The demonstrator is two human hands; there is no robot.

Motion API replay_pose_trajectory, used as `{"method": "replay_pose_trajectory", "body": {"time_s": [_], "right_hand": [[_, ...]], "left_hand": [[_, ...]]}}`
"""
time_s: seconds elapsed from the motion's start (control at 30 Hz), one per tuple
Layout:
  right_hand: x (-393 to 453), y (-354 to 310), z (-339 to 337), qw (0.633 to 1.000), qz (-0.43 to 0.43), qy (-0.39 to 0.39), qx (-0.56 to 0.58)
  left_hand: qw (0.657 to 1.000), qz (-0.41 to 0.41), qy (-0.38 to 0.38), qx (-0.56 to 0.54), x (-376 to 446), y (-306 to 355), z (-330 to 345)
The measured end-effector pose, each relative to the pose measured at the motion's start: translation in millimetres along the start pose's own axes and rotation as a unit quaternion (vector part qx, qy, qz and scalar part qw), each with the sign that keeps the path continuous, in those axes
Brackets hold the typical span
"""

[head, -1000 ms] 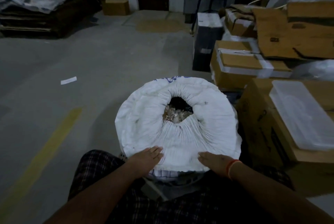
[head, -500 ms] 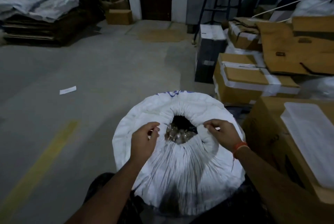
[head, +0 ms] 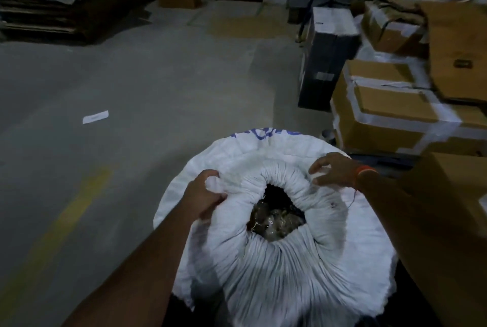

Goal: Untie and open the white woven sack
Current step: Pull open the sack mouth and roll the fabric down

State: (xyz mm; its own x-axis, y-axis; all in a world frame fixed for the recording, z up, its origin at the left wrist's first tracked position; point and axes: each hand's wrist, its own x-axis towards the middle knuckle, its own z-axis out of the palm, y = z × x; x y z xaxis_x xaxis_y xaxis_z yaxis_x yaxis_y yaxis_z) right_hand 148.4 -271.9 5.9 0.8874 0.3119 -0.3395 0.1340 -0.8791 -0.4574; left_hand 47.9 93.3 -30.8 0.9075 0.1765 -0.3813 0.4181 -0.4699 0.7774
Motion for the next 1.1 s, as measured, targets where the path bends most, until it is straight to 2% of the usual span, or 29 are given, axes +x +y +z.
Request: {"method": "replay_pose_trajectory", "body": {"time_s": [0.07,0.13,0.17,0.23,0.3,0.37,0.43,0.5,0.53,0.57,0.63,0.67,0.73,0.77,0.83,0.93,1.03,1.1], "right_hand": [[10.1,3.6,-7.2,0.999,-0.021,-0.029,-0.013],[20.5,5.0,-15.7,0.999,-0.04,-0.009,-0.028],[26.9,5.3,-19.6,0.998,-0.045,0.041,-0.03],[42.2,7.2,-26.2,0.978,-0.042,0.203,-0.014],[56.4,6.9,-28.6,0.945,0.001,0.325,-0.041],[72.1,7.9,-25.2,0.929,0.058,0.352,-0.098],[86.7,14.0,-13.2,0.935,0.094,0.321,-0.114],[95.0,24.5,6.5,0.953,0.126,0.261,-0.086],[97.3,31.6,17.5,0.96,0.14,0.228,-0.08],[98.1,38.2,27.0,0.964,0.148,0.2,-0.094],[99.9,46.6,37.1,0.964,0.158,0.167,-0.131],[101.0,46.3,36.3,0.965,0.164,0.153,-0.139],[100.1,41.0,30.2,0.964,0.177,0.131,-0.147],[97.5,37.4,26.5,0.964,0.181,0.127,-0.149],[84.6,28.4,20.5,0.964,0.177,0.147,-0.137],[46.4,6.8,19.9,0.955,0.105,0.26,-0.099],[-14.5,-23.3,35.4,0.916,-0.017,0.399,-0.031],[-62.2,-40.5,56.6,0.897,-0.082,0.434,-0.029]], "left_hand": [[0.998,0.05,-0.012,0.04,15.0,-10.1,-3.6],[0.989,0.129,0.038,0.064,33.2,-13.4,-6.9],[0.979,0.18,0.081,0.058,42.7,-11.7,-8.4],[0.942,0.266,0.19,0.069,60.2,-2.1,-11.7],[0.908,0.27,0.305,0.102,75.5,10.5,-14.0],[0.886,0.251,0.369,0.129,91.4,20.5,-12.2],[0.878,0.228,0.368,0.203,107.0,23.9,-8.5],[0.883,0.2,0.312,0.287,123.7,11.3,-5.2],[0.9,0.185,0.267,0.289,131.0,0.4,-3.2],[0.929,0.154,0.217,0.255,133.8,-9.7,-0.7],[0.985,0.04,0.117,0.123,128.3,-22.9,2.0],[0.993,-0.001,0.098,0.066,127.0,-26.5,3.4],[0.996,-0.016,0.091,0.008,125.3,-30.4,2.6],[0.995,-0.01,0.096,0.011,122.1,-27.7,1.3],[0.989,0.026,0.107,0.101,111.5,-19.1,-3.4],[0.931,0.161,0.195,0.264,76.2,-6.7,-7.7],[0.925,0.243,0.217,0.197,16.3,1.6,-9.6],[0.899,0.324,0.223,0.193,-24.7,-3.2,-7.3]]}}
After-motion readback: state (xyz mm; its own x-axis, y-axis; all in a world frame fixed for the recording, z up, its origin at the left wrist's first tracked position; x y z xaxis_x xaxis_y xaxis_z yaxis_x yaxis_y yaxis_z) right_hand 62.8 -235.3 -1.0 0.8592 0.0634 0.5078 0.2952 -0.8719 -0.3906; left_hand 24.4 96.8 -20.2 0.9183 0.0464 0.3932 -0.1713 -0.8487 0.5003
